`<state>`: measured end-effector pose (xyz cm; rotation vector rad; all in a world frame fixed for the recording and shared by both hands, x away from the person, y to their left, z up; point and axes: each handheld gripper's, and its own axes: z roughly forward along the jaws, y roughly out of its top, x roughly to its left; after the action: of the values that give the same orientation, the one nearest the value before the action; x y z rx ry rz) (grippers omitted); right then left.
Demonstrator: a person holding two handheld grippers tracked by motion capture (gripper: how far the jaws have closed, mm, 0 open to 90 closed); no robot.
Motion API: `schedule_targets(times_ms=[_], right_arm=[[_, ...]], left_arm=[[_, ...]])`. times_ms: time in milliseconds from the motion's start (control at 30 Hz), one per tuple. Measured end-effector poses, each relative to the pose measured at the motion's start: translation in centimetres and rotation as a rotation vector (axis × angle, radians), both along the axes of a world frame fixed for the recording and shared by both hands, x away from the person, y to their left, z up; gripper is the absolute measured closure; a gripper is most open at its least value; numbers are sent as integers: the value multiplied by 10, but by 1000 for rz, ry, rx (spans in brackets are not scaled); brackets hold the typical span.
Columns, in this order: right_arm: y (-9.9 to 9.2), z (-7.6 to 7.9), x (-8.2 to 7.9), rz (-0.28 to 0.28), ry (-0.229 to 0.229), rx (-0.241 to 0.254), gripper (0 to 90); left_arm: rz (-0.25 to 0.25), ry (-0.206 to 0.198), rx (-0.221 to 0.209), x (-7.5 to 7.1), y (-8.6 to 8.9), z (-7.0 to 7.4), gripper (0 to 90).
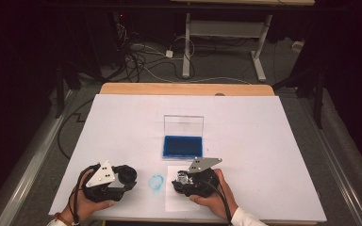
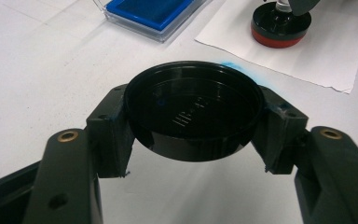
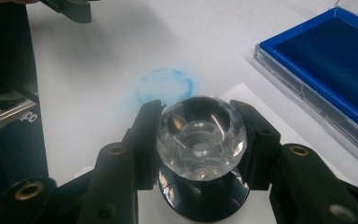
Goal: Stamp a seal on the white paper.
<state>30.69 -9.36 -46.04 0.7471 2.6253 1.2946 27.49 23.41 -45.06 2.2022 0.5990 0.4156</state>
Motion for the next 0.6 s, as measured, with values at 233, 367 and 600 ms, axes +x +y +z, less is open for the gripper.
schedule_targets(times_ms=[233, 367, 600], right_arm=[[0, 0, 0, 4, -7, -2, 571], [0, -1, 0, 8, -11, 1, 571], [0, -1, -1, 6, -10, -2, 571]], left_arm=[[2, -4, 0, -1, -2, 1, 366], [-4, -7, -4, -2, -3, 2, 366], [-3, -6, -3, -2, -3, 2, 366]])
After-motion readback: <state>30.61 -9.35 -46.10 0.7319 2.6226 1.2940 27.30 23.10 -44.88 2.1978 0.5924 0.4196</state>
